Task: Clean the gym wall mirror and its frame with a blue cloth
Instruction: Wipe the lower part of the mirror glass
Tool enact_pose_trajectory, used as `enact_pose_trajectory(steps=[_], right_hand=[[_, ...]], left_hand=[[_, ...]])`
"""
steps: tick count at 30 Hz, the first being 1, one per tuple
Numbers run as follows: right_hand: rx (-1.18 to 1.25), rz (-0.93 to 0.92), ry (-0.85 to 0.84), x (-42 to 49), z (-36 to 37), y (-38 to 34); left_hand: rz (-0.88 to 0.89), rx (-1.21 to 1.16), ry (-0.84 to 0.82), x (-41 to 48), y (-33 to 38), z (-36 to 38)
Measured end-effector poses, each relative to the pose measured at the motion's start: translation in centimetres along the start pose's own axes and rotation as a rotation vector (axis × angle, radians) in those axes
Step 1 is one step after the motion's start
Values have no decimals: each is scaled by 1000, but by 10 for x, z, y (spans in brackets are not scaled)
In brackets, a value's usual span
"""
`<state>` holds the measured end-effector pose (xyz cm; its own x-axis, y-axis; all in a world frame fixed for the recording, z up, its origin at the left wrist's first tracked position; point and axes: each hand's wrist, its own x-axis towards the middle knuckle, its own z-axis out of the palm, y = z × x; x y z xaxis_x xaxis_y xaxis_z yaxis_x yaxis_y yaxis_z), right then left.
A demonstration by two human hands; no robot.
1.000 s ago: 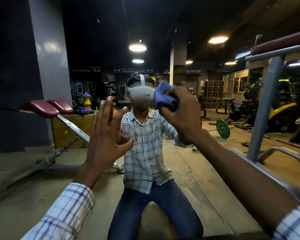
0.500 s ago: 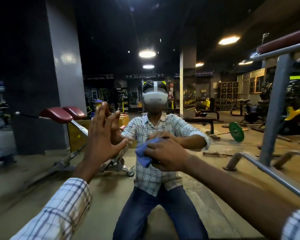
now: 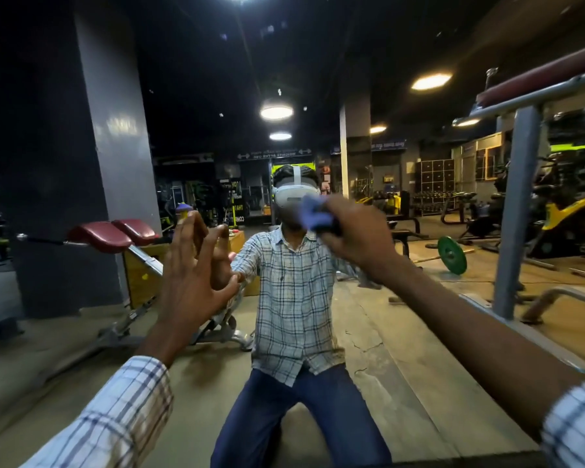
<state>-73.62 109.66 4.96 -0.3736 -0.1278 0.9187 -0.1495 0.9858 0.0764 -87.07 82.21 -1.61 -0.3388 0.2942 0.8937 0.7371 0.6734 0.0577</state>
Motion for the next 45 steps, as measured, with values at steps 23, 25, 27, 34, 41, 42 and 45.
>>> enact_pose_trajectory(steps=[23, 25, 27, 34, 41, 42, 45], right_hand=[[17, 303, 125, -65, -47, 68], [81, 570, 351, -75, -39, 66], [142, 405, 178, -93, -25, 55], [89, 464, 324, -77, -63, 84], [-21, 63, -118, -24, -79, 88], [-30, 66, -87, -17, -88, 96], [30, 460, 348, 0, -112, 132]], left_hand=[[215, 6, -77, 20, 138, 46], [178, -17, -62, 19, 146, 50], [175, -36, -54, 19, 154, 52], [200, -9, -71, 28, 175, 60], [215, -27, -30, 40, 205, 68], [219, -26, -30, 42, 208, 69], [214, -42, -33, 49, 221, 72]])
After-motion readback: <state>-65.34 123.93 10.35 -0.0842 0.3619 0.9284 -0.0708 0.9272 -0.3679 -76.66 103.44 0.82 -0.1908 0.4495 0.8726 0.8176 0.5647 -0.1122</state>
